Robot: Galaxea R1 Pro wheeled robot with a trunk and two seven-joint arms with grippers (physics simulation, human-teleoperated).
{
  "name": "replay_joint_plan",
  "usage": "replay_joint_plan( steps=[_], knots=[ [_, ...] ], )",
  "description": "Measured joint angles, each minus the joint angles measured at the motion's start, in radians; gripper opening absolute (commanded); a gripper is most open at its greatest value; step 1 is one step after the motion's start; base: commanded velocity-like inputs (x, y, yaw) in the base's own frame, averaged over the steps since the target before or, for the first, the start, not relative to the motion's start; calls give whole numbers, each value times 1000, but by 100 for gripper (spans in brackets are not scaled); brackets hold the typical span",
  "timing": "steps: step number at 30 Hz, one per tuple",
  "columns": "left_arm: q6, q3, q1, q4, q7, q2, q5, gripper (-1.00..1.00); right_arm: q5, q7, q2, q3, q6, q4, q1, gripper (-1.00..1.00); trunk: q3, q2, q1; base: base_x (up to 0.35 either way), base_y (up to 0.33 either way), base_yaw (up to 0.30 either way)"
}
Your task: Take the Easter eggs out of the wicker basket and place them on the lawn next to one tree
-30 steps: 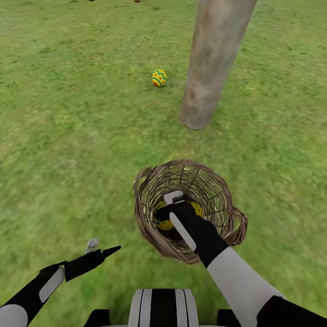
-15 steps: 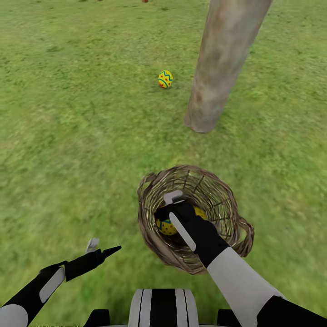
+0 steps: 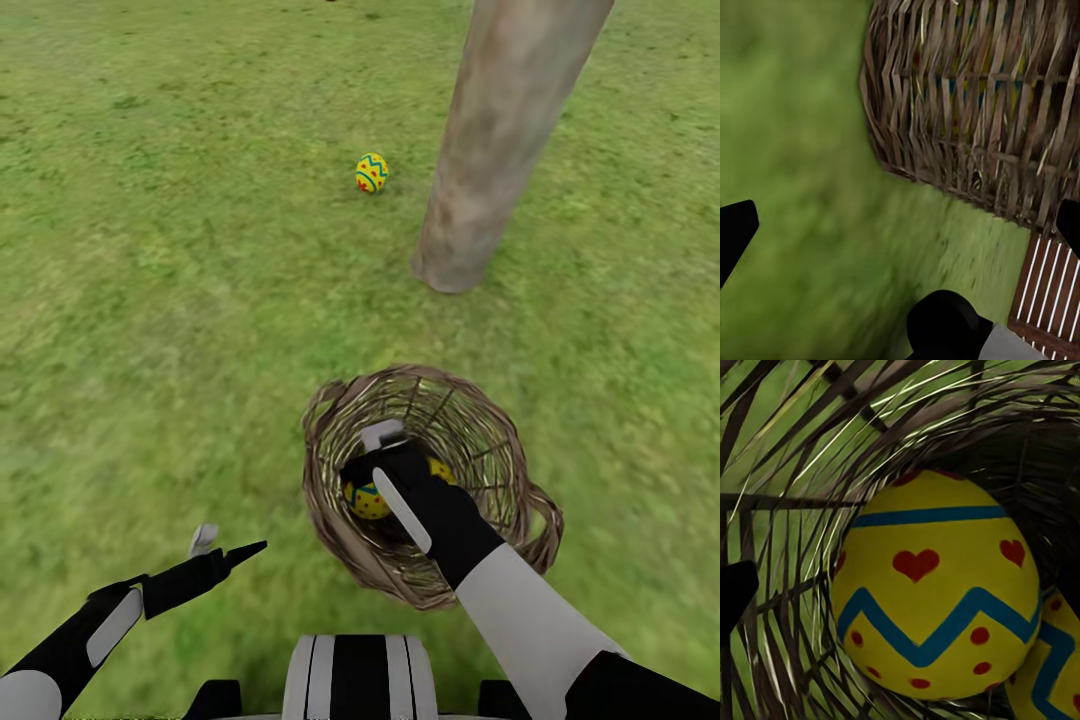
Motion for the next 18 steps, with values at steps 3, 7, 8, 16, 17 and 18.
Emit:
replay_joint_plan(
  steps=[3, 7, 8, 16, 17, 18],
  knots=[
    [0, 0, 0, 0, 0, 0, 0, 100, 1, 0, 0, -1, -1, 1, 0, 100, -11, -21, 11, 0, 0, 30],
    [1, 2, 0, 6, -6, -6, 1, 100, 4, 2, 0, -3, -1, 1, -6, 100, -21, -42, 23, 0, 0, 2],
    [1, 3, 0, 8, -8, -7, 1, 100, 4, 2, 0, -3, 2, 0, -11, 100, -21, -42, 23, 0, 0, 0],
    [2, 3, 0, 8, -9, 3, 5, 100, -4, 12, -5, -4, 8, 12, -15, 100, -21, -42, 23, 0, 0, 0],
    [2, 3, 0, 8, -9, 3, 5, 100, -4, 12, -5, -4, 7, 12, -15, 100, -21, -42, 23, 0, 0, 0],
    [2, 3, 0, 8, -9, 3, 5, 100, -2, 11, -5, -4, 7, 12, -15, 100, -21, -42, 23, 0, 0, 0]
  ],
)
